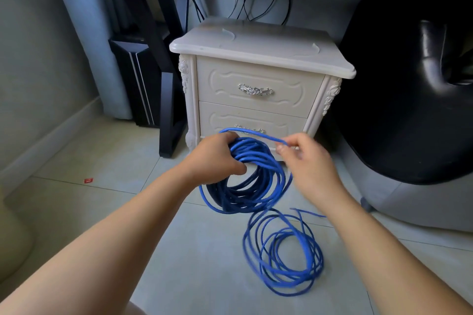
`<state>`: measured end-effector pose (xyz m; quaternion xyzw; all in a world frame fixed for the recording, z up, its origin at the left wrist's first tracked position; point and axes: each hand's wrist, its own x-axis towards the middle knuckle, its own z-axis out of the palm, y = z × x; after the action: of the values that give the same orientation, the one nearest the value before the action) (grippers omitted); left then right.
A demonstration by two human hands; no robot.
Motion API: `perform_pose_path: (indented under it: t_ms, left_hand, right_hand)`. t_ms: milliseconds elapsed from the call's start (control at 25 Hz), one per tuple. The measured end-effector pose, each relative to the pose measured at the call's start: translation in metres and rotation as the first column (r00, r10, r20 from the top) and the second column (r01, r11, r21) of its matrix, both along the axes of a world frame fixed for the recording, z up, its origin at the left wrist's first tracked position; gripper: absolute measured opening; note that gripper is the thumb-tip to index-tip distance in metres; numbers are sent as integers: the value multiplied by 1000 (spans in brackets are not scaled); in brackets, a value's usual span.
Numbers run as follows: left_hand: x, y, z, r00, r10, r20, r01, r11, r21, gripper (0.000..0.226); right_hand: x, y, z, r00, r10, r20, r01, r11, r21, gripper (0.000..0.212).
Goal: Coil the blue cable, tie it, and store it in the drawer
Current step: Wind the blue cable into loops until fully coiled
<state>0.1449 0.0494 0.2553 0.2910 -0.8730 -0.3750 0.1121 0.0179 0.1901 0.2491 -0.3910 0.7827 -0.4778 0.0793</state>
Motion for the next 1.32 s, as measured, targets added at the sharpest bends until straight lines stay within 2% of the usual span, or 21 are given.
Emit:
perform_pose_path:
  t_ms: [80, 160, 240, 280, 320, 400, 480, 520, 600, 680, 720, 760, 880, 920, 1000, 1040, 1200, 1320]
  left_hand:
    - [6, -4, 4, 997, -79, -6, 79, 997, -19, 27]
    - [14, -9, 8, 992, -86, -89, 94, 992, 88, 27]
    - [19, -16, 10, 981, -46, -191, 89, 970, 226, 29]
    - [21, -18, 11, 974, -32, -224, 96, 956, 277, 31]
    - [22, -19, 12, 969, -32, -247, 111, 944, 312, 33]
    - [21, -16, 13, 958, -67, -278, 165, 924, 346, 33]
    - [19, -12, 14, 953, -120, -277, 218, 908, 358, 32]
    - [18, -11, 14, 952, -147, -270, 242, 899, 364, 33]
    - [18, -10, 15, 944, -204, -257, 294, 875, 385, 35]
    - [18, -10, 17, 936, -258, -241, 338, 851, 401, 35]
    - [19, -10, 17, 935, -267, -234, 343, 850, 400, 35]
    - [20, -12, 18, 940, -253, -229, 327, 860, 393, 36]
    - [20, -19, 17, 969, -112, -221, 186, 919, 347, 37]
    - [20, -20, 16, 970, -68, -232, 147, 928, 343, 36]
    - [19, -20, 16, 961, -15, -276, 123, 917, 380, 36]
    - [18, -19, 16, 953, 7, -304, 123, 906, 406, 36]
    - [15, -15, 16, 922, 127, -366, 60, 887, 457, 35]
    - [14, -15, 17, 903, 225, -367, -10, 863, 505, 28]
  right_hand:
    - [-19, 3, 3, 976, -117, 184, 124, 992, -28, 8]
    - [-39, 8, -4, 933, -232, 276, 213, 972, 98, 7]
    - [-48, 10, -15, 949, -271, 162, 206, 920, 333, 6]
    - [-43, 9, -15, 966, -243, 85, 195, 905, 378, 15]
    - [-36, 7, -12, 978, -201, 60, 170, 928, 330, 27]
    - [-18, 3, 0, 977, -43, 207, 27, 997, 78, 41]
    - [0, -2, 13, 891, 171, 421, -135, 984, -114, 58]
    - [4, -4, 14, 852, 214, 477, -164, 976, -146, 67]
    - [4, -6, 13, 878, 176, 445, -125, 982, -140, 68]
    - [-1, -5, 14, 938, 135, 318, -111, 989, -94, 57]
    - [-2, -5, 14, 942, 149, 302, -133, 988, -72, 52]
    - [-1, -4, 15, 941, 166, 294, -159, 986, -48, 48]
    - [-7, -2, 12, 991, 116, 60, -117, 993, 7, 38]
    - [-7, -2, 13, 993, 108, 50, -107, 994, -7, 32]
    - [-6, -2, 12, 983, 123, 139, -119, 992, -34, 28]
    - [-6, -3, 9, 968, 131, 215, -127, 991, -34, 32]
    - [-3, -5, -1, 876, 142, 461, -163, 987, 6, 78]
    - [-4, 0, 6, 749, 289, 596, -281, 953, -108, 87]
